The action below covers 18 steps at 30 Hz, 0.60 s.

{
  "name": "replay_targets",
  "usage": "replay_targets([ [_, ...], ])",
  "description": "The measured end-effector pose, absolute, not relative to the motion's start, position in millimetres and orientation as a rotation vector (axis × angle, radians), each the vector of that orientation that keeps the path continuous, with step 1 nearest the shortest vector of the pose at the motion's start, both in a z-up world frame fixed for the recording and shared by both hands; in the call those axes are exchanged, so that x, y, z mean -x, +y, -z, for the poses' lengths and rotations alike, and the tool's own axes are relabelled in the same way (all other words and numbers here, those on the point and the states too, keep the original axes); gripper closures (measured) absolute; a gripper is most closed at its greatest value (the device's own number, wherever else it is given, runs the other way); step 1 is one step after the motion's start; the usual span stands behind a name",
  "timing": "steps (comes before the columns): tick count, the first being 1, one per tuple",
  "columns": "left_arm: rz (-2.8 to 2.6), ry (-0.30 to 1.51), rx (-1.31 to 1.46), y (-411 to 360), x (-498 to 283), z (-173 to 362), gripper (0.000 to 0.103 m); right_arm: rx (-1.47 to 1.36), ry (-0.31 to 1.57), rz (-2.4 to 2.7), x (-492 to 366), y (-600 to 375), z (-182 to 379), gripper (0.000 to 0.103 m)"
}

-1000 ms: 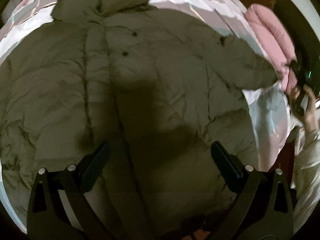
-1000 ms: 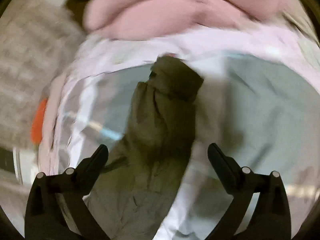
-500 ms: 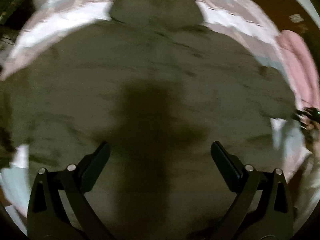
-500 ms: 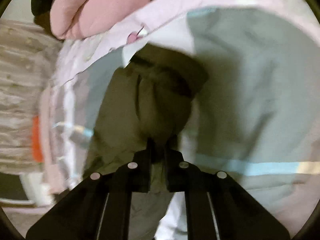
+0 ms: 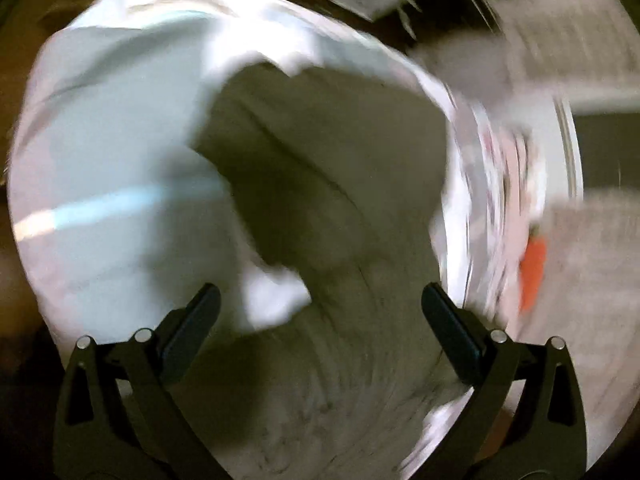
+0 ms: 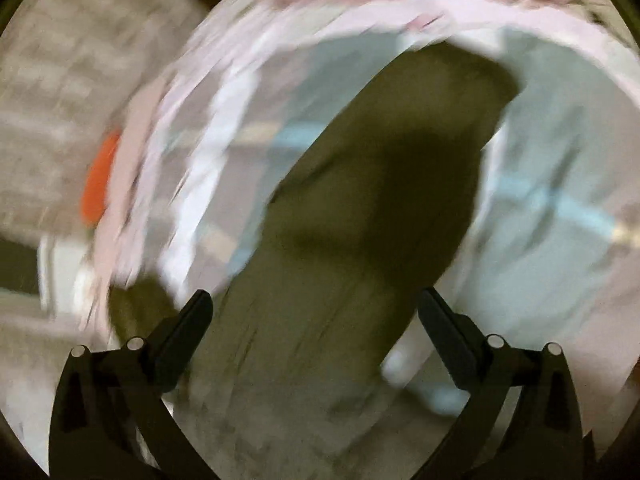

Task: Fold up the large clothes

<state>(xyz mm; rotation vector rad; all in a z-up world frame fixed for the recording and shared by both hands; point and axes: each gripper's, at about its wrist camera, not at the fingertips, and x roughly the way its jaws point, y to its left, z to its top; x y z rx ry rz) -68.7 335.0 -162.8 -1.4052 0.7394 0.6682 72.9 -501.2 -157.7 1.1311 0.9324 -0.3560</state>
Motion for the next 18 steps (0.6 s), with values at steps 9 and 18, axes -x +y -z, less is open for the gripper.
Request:
replay_targets([
  [9, -0.36, 0.726, 1.421, 358, 45, 220, 0.071, -1.426, 1.232, 0.008, -67, -379, 213, 0.001],
  [18, -0.656, 0.572, 0.467, 330, 9, 117, 0.064, -1.301, 1.116, 0.046, -81, -404, 191, 0.001],
])
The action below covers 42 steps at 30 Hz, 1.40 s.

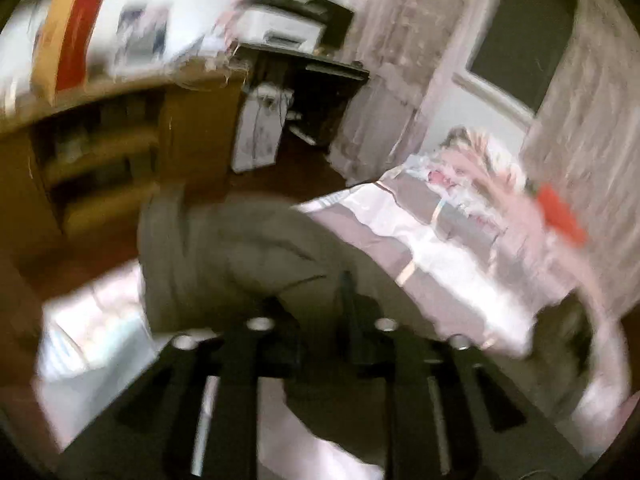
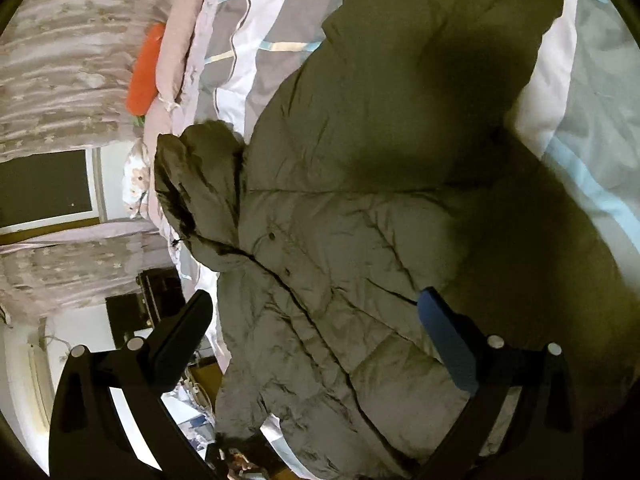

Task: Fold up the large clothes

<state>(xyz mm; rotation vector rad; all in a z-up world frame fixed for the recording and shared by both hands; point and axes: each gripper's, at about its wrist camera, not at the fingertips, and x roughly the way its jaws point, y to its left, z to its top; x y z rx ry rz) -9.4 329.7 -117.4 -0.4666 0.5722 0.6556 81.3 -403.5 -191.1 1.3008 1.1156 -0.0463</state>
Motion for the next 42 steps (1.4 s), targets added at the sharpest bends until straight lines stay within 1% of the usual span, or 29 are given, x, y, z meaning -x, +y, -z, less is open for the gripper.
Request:
replay_targets([
  [1, -0.695, 0.613, 0.487, 339, 2, 122, 0.028, -1.318, 1.124, 0.048, -81, -404, 195, 0.001],
  [2, -0.76, 0.669, 0.539, 349, 1, 135, 0.015, -1.332, 1.136, 0.051, -77, -407, 200, 0.001],
  [3, -0.833, 0.722, 0.63, 361, 13, 152, 0.015, -1.339, 1.15, 0.051, -74, -407, 203, 0.001],
  [5, -0.894, 0.752, 0.818, 385, 29, 173, 0.015, -1.343, 1.171, 0.051, -70, -406, 206, 0.001],
  [6, -0.911, 0.724, 0.932, 399, 45, 183, 0.015, -1.344, 1.174, 0.049, -69, -405, 206, 0.001],
  [9, -0.967, 0.671, 1.107, 414, 80, 197, 0.015, -1.335, 1.167, 0.034, -68, -403, 201, 0.001],
  [12, -0.883, 0.622, 1.125, 408, 80, 192, 0.015, -1.314, 1.152, 0.029, -68, -401, 194, 0.001],
  [13, -0.843, 0.629, 1.099, 406, 68, 186, 0.015, -1.299, 1.147, 0.034, -68, -400, 192, 0.001],
  [14, -0.791, 0.651, 1.052, 400, 52, 181, 0.018, -1.276, 1.145, 0.039, -69, -399, 190, 0.001],
  [16, -0.691, 0.728, 0.93, 378, 14, 175, 0.021, -1.25, 1.143, 0.045, -69, -396, 188, 0.001],
  [18, -0.651, 0.915, 0.81, 356, -20, 192, 0.029, -1.245, 1.148, 0.038, -70, -394, 188, 0.001],
  [19, -0.648, 1.015, 0.811, 354, -33, 211, 0.037, -1.248, 1.151, 0.033, -70, -393, 188, 0.001],
  [20, -0.651, 1.074, 0.836, 355, -38, 225, 0.038, -1.252, 1.154, 0.027, -70, -394, 188, 0.001],
  [21, -0.659, 1.096, 0.917, 356, -32, 241, 0.039, -1.254, 1.156, 0.022, -69, -395, 187, 0.001],
  [22, -0.673, 1.063, 0.969, 357, -29, 240, 0.041, -1.255, 1.156, 0.016, -69, -397, 186, 0.001],
  [24, -0.673, 0.984, 1.02, 352, -20, 216, 0.039, -1.261, 1.149, 0.015, -69, -404, 183, 0.001],
  [25, -0.644, 0.947, 1.01, 345, -21, 203, 0.031, -1.268, 1.139, 0.019, -69, -411, 181, 0.001],
  [26, -0.593, 0.909, 0.973, 330, -24, 183, 0.019, -1.283, 1.12, 0.031, -69, -421, 178, 0.001],
  [28, -0.494, 0.9, 0.892, 292, -32, 153, 0.013, -1.329, 1.083, 0.05, -68, -443, 173, 0.001],
  [31, -0.264, 1.0, 0.804, 211, -49, 130, 0.012, -1.415, 1.019, 0.071, -66, -487, 167, 0.001],
  [34, -0.056, 1.136, 0.708, 124, -62, 129, 0.01, -1.387, 0.977, 0.188, -58, -541, 165, 0.001],
  [38, 0.111, 1.347, 0.416, 12, -55, 152, 0.01, -1.406, 0.907, 0.441, -26, -625, 188, 0.001],
  [40, 0.169, 1.448, 0.3, -28, -44, 171, 0.01, -1.419, 0.882, 0.487, -15, -649, 202, 0.001],
  [42, 0.172, 1.548, 0.25, -45, -52, 194, 0.01, -1.467, 0.854, 0.497, -5, -667, 222, 0.001],
])
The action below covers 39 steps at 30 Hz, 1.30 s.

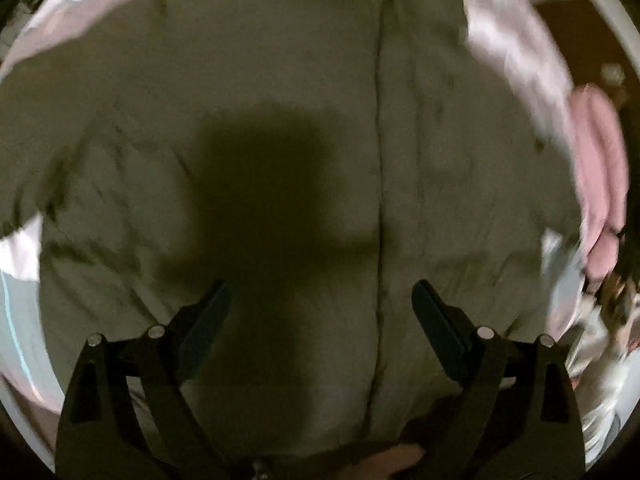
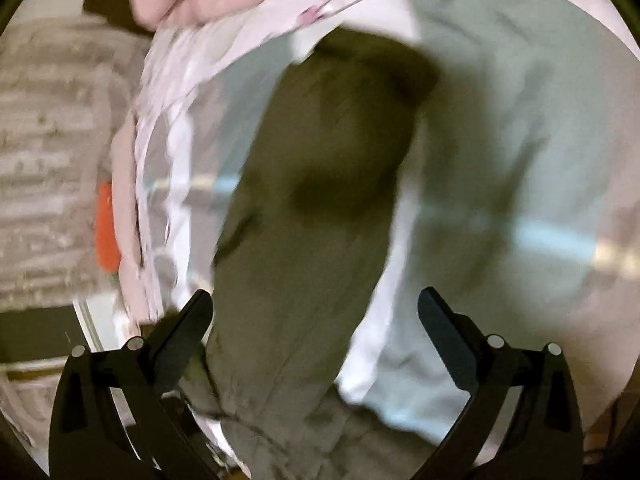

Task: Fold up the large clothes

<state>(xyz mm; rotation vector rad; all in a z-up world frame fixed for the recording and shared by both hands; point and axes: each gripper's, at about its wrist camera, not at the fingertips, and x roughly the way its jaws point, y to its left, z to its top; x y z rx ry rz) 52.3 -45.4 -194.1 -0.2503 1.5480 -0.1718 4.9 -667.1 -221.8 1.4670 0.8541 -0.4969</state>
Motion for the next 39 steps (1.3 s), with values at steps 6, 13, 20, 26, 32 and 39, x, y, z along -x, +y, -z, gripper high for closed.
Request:
replay_targets([
  [6, 0.185, 1.652, 0.406, -48, -32, 210, 0.009, -1.542, 0.867, 0.457, -19, -669, 254, 0.03],
  [13, 0.146, 1.612, 0.404, -44, -21, 192, 0.006, -1.467, 0.957, 0.54, -42, -658, 280, 0.039],
  [20, 0.086, 1.609, 0.449, -22, -31, 197, 0.006, -1.177, 0.69, 0.469, -67, -634, 184, 0.097],
  [26, 0.053, 1.553, 0.461, -1, -42, 185, 0.006, -0.774, 0.651, 0.001, -116, -491, 77, 0.097],
  [32, 0.002, 1.525, 0.455, 19, -53, 183, 0.005, -0.419, 0.988, -0.413, -131, -310, 89, 0.078],
  [39, 0.008, 1.524, 0.489, 28, -56, 191, 0.005, -0.157, 1.15, -0.473, -112, -236, 107, 0.017],
])
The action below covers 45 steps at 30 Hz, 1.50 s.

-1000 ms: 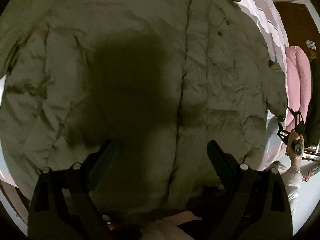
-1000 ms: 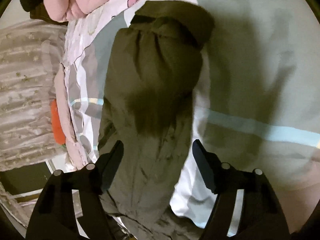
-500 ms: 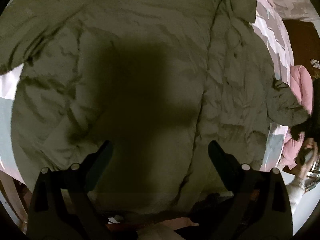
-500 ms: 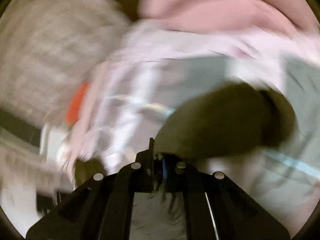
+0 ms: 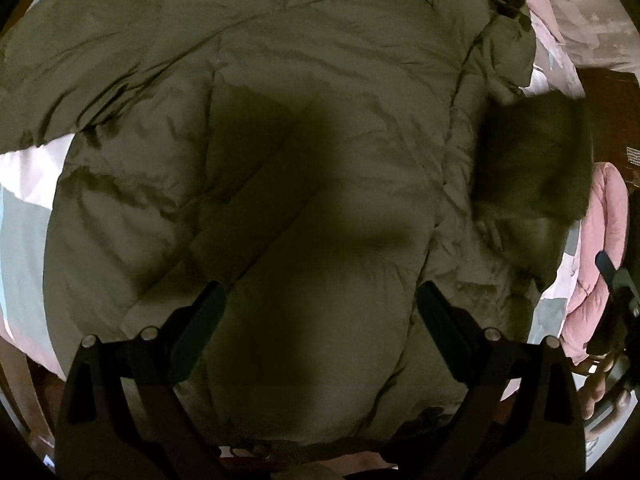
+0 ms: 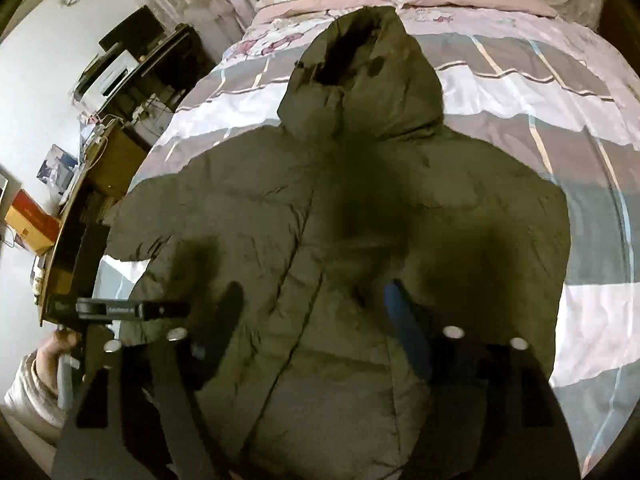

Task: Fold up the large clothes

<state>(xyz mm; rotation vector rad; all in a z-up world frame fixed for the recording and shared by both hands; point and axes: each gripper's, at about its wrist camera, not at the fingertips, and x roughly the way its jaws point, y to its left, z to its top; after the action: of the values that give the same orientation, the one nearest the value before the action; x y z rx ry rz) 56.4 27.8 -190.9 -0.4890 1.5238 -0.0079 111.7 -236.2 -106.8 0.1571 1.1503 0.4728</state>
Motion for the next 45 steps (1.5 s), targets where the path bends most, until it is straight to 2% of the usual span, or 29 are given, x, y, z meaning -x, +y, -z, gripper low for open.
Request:
replay_targets([
  [5, 0.045, 1.481, 0.5, 25, -65, 187, 0.004, -0.274, 1.171, -0.351, -115, -276, 106, 0.016],
  [11, 0.049, 1.362, 0.561, 26, -93, 199, 0.005, -0.499, 1.372, -0.154, -119, -323, 159, 0.016],
  [16, 0.123, 1.344, 0.66, 9, -117, 211, 0.009, -0.696, 1.435, -0.125, -118, -340, 188, 0.016],
  [18, 0.154, 1.334, 0.617, -12, -127, 213, 0.015, -0.751, 1.449, -0.109, -117, -347, 196, 0.016],
  [20, 0.18, 1.346, 0.635, -28, -135, 221, 0.039, -0.823, 1.45, -0.096, -115, -354, 204, 0.016],
  [21, 0.173, 1.349, 0.649, -33, -138, 225, 0.046, -0.874, 1.444, -0.092, -115, -358, 207, 0.016],
  [24, 0.176, 1.303, 0.684, -47, -146, 226, 0.061, -0.968, 1.423, -0.08, -111, -374, 209, 0.016],
  [27, 0.255, 1.161, 0.742, -52, -153, 196, 0.075, -0.985, 1.387, -0.042, -109, -388, 207, 0.016],
  [28, 0.266, 1.134, 0.711, -55, -154, 186, 0.077, -0.984, 1.361, -0.034, -109, -393, 203, 0.016],
  [30, 0.275, 1.11, 0.65, -63, -155, 172, 0.075, -0.982, 1.299, -0.019, -110, -404, 195, 0.016],
  [32, 0.252, 1.178, 0.64, -68, -156, 183, 0.066, -0.977, 1.244, 0.025, -109, -416, 189, 0.016],
  [34, 0.242, 1.243, 0.642, -67, -154, 203, 0.066, -0.942, 1.224, 0.04, -111, -418, 188, 0.016],
  [36, 0.23, 1.275, 0.644, -66, -154, 213, 0.065, -0.848, 1.21, 0.015, -117, -407, 188, 0.025],
  [37, 0.22, 1.28, 0.64, -68, -155, 215, 0.061, -0.789, 1.212, -0.005, -121, -397, 189, 0.041],
  [38, 0.21, 1.285, 0.631, -67, -156, 215, 0.057, -0.754, 1.219, -0.022, -124, -389, 194, 0.052],
  [40, 0.192, 1.291, 0.6, -66, -155, 217, 0.052, -0.665, 1.266, -0.058, -133, -369, 208, 0.063],
  [43, 0.162, 1.323, 0.556, -69, -155, 223, 0.05, -0.46, 1.359, 0.073, -146, -357, 235, 0.07],
  [45, 0.162, 1.351, 0.544, -70, -156, 231, 0.05, -0.477, 1.392, 0.125, -150, -366, 249, 0.075],
])
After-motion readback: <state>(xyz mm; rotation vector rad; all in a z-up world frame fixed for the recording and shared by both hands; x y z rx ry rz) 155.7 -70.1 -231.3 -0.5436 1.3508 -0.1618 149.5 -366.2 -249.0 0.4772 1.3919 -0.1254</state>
